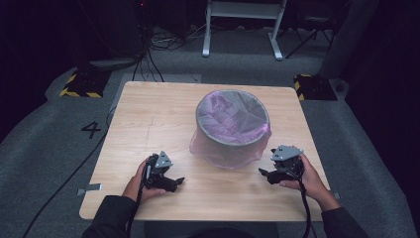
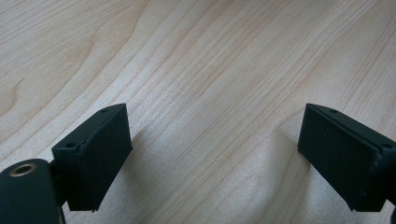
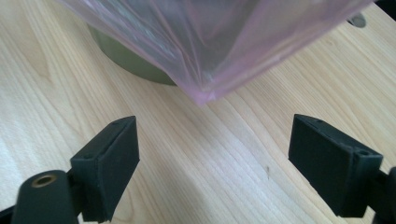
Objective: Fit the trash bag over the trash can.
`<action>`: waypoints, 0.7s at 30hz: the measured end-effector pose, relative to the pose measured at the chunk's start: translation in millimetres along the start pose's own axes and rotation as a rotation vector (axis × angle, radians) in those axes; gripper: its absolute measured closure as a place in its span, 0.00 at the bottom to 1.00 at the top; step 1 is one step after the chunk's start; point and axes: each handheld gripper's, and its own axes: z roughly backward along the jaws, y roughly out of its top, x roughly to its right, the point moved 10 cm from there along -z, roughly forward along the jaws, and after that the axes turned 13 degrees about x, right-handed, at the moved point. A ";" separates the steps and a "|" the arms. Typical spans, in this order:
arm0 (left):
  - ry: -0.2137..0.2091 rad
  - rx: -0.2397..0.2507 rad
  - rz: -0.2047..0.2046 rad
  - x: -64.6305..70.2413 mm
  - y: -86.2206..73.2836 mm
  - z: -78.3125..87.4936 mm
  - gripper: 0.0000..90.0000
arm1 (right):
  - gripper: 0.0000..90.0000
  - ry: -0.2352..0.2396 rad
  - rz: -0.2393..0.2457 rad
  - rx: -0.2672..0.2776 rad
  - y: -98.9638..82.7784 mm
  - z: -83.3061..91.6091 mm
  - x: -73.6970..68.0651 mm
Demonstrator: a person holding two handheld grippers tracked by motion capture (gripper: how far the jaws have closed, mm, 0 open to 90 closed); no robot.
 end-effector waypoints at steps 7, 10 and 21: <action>0.000 0.000 0.000 0.0 0.0 0.0 0.11 | 0.18 -0.010 -0.026 -0.007 -11.6 0.9 1.9; 0.000 0.000 0.000 0.1 0.0 0.0 0.11 | 0.18 -0.016 -0.048 -0.009 -18.3 2.1 2.4; 0.000 0.000 0.000 0.0 0.0 0.0 0.11 | 0.18 -0.036 -0.108 -0.021 -43.3 9.7 8.0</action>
